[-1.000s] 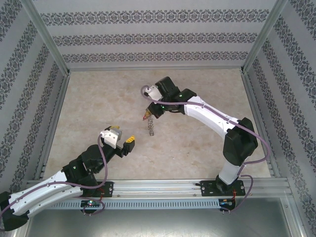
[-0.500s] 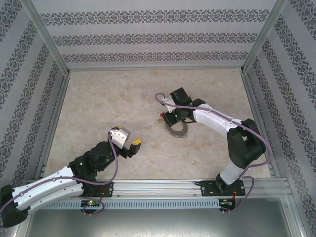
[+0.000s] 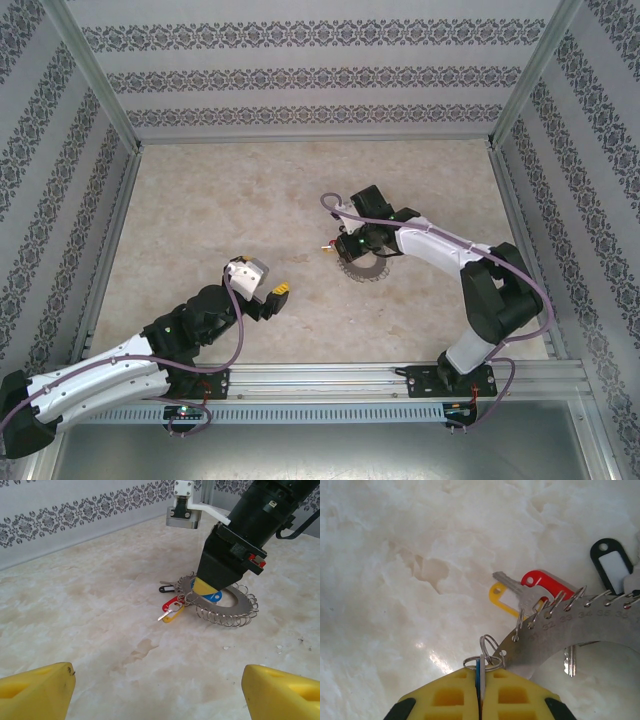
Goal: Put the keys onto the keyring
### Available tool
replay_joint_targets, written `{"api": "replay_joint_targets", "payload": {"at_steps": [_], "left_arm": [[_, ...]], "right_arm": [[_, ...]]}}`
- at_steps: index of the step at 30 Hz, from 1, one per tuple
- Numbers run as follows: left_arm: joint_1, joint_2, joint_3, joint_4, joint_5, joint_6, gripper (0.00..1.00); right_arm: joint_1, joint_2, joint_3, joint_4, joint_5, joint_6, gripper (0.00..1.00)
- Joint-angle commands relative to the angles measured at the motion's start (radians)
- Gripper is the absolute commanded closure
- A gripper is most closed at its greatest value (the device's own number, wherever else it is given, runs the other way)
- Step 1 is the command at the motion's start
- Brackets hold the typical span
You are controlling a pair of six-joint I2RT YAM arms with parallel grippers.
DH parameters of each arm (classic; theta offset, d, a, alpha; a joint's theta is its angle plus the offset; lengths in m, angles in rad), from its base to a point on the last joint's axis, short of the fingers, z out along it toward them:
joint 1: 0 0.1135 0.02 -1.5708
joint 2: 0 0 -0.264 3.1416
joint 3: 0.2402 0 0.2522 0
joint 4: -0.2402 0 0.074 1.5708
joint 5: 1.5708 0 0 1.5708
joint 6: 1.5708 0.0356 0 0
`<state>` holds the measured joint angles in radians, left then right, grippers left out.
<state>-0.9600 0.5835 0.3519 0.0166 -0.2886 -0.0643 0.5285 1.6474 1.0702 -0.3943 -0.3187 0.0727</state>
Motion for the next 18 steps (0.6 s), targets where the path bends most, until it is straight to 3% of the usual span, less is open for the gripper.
{"api": "replay_joint_targets", "payload": {"at_steps": [1,10,15,18], "left_arm": [[0.010,-0.012,0.025,0.033,0.008,0.000,0.13],[0.010,-0.034,0.036,-0.005,-0.006,-0.015,0.13],[0.010,-0.019,0.049,-0.013,0.012,-0.032,0.12],[0.010,0.010,0.075,-0.022,0.037,-0.039,0.10]], "right_arm": [[0.022,0.031,-0.013,0.047,-0.056,0.039,0.95],[0.044,0.111,-0.033,0.101,-0.105,0.070,0.90],[0.045,0.087,-0.055,0.114,-0.112,0.072,0.77],[0.045,0.022,-0.067,0.098,-0.102,0.070,0.64]]}}
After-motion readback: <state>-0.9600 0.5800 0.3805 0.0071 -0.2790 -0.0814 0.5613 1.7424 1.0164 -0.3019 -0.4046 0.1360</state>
